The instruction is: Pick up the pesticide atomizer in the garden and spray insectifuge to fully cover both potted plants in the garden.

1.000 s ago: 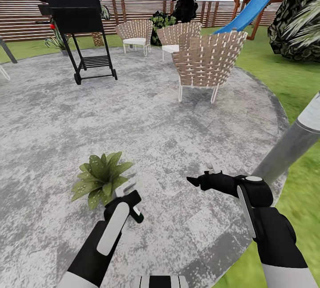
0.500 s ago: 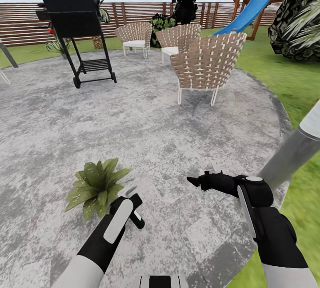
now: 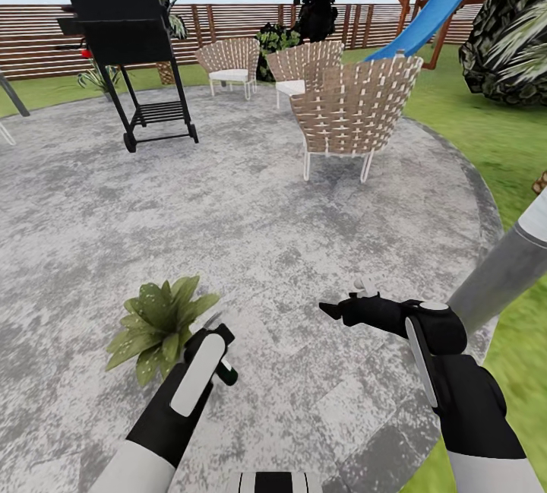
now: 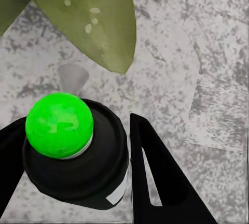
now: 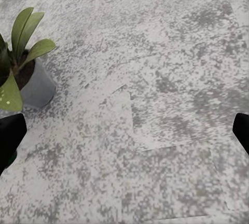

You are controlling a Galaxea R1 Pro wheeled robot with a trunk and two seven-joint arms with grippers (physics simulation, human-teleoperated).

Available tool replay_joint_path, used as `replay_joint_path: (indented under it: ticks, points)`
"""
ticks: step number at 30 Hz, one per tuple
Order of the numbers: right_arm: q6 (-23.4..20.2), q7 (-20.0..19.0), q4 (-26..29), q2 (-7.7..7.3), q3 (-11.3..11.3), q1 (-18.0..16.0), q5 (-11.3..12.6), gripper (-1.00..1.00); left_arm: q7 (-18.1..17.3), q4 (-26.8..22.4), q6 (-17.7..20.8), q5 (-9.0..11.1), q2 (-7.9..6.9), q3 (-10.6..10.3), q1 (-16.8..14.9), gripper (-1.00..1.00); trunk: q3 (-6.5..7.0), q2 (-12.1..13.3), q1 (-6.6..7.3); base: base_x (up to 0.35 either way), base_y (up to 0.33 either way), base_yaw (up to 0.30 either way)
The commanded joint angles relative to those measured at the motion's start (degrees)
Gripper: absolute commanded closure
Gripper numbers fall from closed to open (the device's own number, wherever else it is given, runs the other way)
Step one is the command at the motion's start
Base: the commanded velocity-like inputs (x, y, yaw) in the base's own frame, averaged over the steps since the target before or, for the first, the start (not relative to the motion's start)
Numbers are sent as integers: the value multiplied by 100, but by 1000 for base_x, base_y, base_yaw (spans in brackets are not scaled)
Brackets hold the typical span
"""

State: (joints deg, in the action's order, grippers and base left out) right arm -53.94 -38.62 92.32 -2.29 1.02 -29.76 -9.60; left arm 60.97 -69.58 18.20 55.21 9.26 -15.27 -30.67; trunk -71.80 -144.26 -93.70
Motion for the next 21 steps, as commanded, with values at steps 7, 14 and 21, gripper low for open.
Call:
replay_joint_path:
  ticks: [7,14,21]
  points:
    - [-25,-37,1,0,4,-4,-63,-100,34,9,-33,233,-1,-249,-1,100,-5,-2,1,-98,-47,0]
    - [-23,-32,-5,0,15,-4,-62,-100,-250,-30,-90,250,-58,-728,12,100,-5,-2,1,-57,4,0]
    - [-69,-40,5,-8,41,-4,-60,-100,-785,-45,99,242,-123,-844,17,100,-5,-2,1,-248,178,0]
